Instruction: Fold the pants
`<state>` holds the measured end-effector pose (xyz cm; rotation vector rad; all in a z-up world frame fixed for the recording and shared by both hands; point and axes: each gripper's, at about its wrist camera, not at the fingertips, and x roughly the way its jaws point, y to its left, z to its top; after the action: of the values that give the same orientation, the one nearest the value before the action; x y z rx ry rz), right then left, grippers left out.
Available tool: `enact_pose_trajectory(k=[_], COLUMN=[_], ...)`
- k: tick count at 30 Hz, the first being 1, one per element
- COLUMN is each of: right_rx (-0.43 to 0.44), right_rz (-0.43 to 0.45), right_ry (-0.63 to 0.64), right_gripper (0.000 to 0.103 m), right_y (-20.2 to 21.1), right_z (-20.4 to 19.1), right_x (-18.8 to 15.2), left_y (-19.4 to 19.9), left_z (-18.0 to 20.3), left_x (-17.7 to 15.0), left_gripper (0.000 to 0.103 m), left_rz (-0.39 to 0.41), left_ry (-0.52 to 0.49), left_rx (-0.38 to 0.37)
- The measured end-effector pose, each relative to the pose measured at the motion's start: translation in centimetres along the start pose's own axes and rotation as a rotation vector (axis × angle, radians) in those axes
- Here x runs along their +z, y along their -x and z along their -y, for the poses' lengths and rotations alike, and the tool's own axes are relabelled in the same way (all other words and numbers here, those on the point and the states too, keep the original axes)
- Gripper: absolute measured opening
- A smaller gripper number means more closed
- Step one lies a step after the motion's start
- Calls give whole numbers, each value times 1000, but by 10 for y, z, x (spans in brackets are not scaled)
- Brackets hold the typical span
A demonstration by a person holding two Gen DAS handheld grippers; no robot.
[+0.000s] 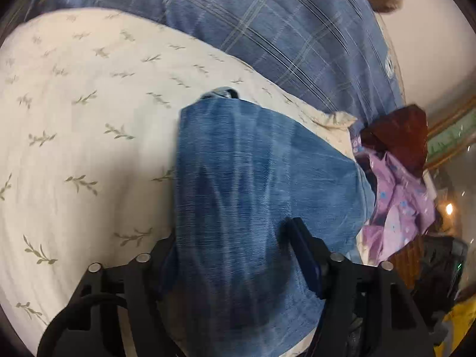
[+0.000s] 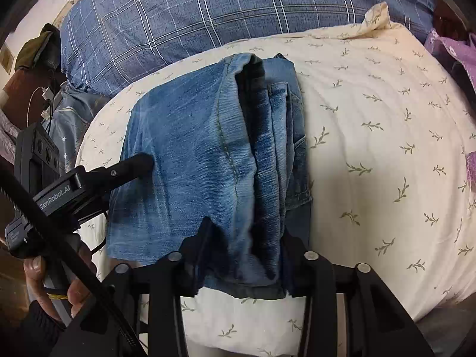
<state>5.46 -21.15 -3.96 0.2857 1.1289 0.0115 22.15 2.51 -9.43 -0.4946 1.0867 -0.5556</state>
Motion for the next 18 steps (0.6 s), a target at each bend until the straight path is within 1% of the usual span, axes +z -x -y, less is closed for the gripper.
enact_pose_trajectory(k=[2, 4, 7, 11, 16, 17, 18], right_rx=[12, 22, 0, 13, 74, 81, 82], right_rz=[-22, -48, -101, -102, -85, -83, -80], right_ry=[-18, -50, -61, -88, -142, -146, -149], right_gripper=[36, 33, 31, 32, 36, 37, 44], right_y=[0, 1, -9, -10, -9, -8, -8], right_z=[3, 5, 3, 8, 21, 23, 25], right_x=[3, 8, 9, 8, 5, 4, 4], left_y=[-6, -8, -16, -12, -3, -2, -2], left_z=[9, 11, 11, 15, 17, 17, 18], left_x=[-1, -1, -4, -8, -18, -20, -20], left_gripper=[67, 67, 66, 66, 66, 66, 66], left_rz=[3, 6, -8, -7, -2, -2, 0], left_ry=[-32, -40, -32, -66, -108, -114, -116], left_rx=[25, 24, 21, 32, 52, 55, 55])
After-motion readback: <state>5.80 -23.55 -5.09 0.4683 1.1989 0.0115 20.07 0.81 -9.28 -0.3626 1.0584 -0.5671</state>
